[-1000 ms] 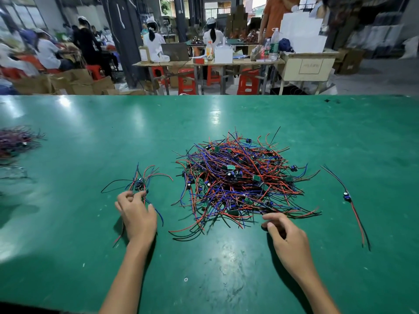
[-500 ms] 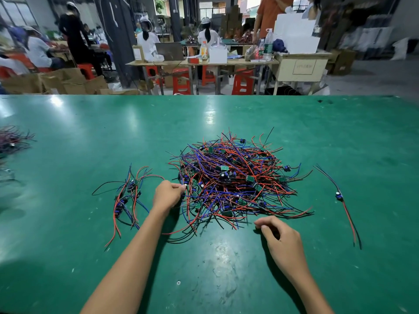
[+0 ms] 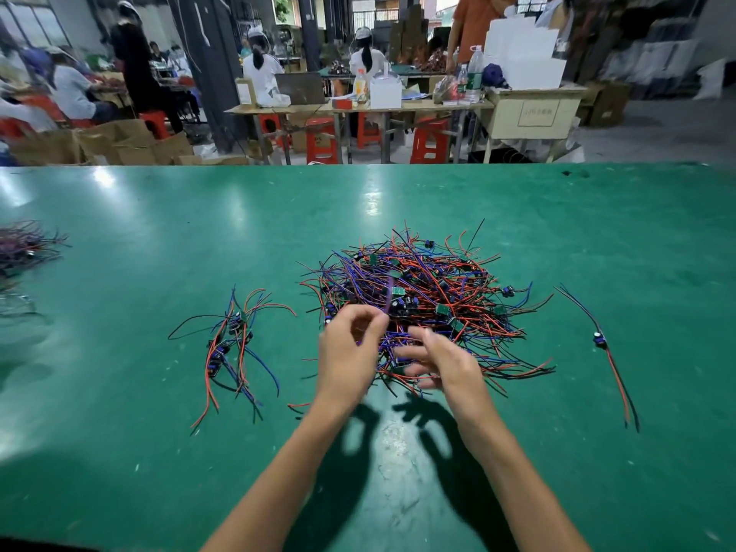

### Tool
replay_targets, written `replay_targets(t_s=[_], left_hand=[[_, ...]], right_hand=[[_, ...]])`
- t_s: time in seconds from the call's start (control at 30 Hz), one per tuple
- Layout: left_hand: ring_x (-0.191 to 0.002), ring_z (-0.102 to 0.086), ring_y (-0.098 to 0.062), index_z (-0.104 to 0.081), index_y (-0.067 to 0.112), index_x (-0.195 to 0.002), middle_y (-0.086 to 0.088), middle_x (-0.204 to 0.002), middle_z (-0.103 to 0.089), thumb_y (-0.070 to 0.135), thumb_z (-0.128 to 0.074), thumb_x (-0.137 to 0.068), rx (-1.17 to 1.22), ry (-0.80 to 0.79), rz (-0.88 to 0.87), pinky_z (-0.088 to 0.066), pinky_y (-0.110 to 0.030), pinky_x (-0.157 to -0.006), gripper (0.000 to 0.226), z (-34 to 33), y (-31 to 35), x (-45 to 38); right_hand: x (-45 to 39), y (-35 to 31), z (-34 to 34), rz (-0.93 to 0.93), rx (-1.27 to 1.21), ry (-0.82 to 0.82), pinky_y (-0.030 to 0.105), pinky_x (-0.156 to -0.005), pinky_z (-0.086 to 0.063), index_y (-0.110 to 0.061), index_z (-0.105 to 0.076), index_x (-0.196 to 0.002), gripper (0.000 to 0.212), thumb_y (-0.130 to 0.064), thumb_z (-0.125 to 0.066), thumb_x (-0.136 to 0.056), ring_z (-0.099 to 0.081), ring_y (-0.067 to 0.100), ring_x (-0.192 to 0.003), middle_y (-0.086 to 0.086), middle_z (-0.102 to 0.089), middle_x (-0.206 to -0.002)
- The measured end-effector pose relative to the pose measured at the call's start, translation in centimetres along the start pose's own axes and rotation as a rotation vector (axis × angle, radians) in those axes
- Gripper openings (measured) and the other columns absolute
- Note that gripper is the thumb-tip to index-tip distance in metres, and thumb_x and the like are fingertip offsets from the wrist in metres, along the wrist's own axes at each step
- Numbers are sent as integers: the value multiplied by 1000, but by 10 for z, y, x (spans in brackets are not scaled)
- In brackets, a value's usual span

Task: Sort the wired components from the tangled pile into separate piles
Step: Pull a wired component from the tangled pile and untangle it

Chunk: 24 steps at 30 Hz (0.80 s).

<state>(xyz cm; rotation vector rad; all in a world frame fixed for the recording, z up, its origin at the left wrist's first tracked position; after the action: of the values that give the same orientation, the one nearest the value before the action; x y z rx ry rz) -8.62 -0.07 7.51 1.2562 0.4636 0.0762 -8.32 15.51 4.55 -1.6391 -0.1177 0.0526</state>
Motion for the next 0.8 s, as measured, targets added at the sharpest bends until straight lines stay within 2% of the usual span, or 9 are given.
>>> replay_targets(t_s=[0.07, 0.17, 0.23, 0.33, 0.4, 0.47, 0.57, 0.67, 0.8], left_hand=[[-73, -64, -1, -68, 26, -86, 12, -81, -72, 15, -74, -90, -42, -93, -101, -48, -16, -71, 13, -12, 2, 17], [-76, -63, -4, -71, 24, -87, 14, -84, -71, 15, -77, -86, -142, -191, -217, -46, -15, -72, 11, -18, -6, 30], [-75, -63, -6, -72, 24, -88, 14, -84, -70, 15, -79, -84, -161, -199, -242, -48, -18, -72, 13, -17, -14, 31], [-79, -65, -7, -74, 26, -88, 14, -84, -69, 15, -84, -80, -213, -135, -296, -51, -23, -73, 16, -14, -21, 33], [-79, -65, -6, -75, 28, -86, 16, -83, -69, 13, -85, -78, -210, -98, -294, -50, -20, -73, 20, -14, -27, 38], [-79, -66, -5, -74, 29, -87, 16, -84, -70, 12, -87, -76, -186, -84, -255, -50, -17, -73, 24, -16, -35, 46], [-83, -68, -8, -75, 30, -87, 16, -85, -71, 13, -88, -75, -141, -69, -187, -53, -24, -74, 24, -19, -48, 60], [-84, -68, -11, -73, 32, -86, 17, -87, -71, 9, -86, -76, -142, -48, -200, -54, -26, -73, 28, -18, -52, 65], [-84, -67, -9, -69, 38, -86, 19, -90, -70, 8, -87, -75, -147, -24, -180, -53, -22, -74, 36, -14, -52, 65]], right_hand=[[-8, -13, -5, -18, -155, 33, 22, -64, -50, -20, -70, -109, 26, -38, -52, -102, -67, 11, -75, 1, -79, -96], [-8, -20, 3, 103, -172, 167, 21, -74, -55, -21, -74, -107, 16, -26, -60, -101, -69, 9, -84, 1, -79, -94], [-5, -12, 11, 116, -181, 168, 14, -72, -51, -21, -75, -109, 16, -20, -60, -101, -69, 3, -86, 0, -79, -95], [3, 8, 18, 3, -274, 99, 23, -76, -45, -18, -70, -120, 23, -14, -58, -101, -63, 4, -83, 0, -78, -104], [7, 24, 22, -78, -382, 102, 26, -80, -46, -11, -67, -126, 29, -8, -59, -98, -62, 7, -82, 3, -78, -107], [13, 37, 26, -114, -494, 115, 22, -80, -54, -6, -64, -127, 33, -3, -61, -95, -66, 8, -81, 9, -77, -108], [18, 45, 32, -108, -655, 111, 18, -77, -58, -6, -61, -127, 44, -1, -66, -83, -69, 9, -78, 15, -75, -109], [19, 45, 35, -100, -679, 88, 17, -73, -57, -10, -59, -126, 45, -1, -67, -83, -69, 8, -77, 14, -75, -110], [18, 46, 34, -116, -668, 88, 17, -71, -57, -10, -60, -125, 45, -2, -69, -81, -69, 7, -77, 14, -76, -112]])
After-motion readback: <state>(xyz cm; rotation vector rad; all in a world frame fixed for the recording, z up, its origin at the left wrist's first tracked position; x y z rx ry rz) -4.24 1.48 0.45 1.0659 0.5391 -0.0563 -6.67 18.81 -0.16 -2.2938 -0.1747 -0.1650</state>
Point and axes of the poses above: each hand's wrist, its own x-axis away from the middle knuckle, its own z-axis out of the back of the hand, y = z × x, the point moved 3 cm from there along -x, towards the middle knuckle
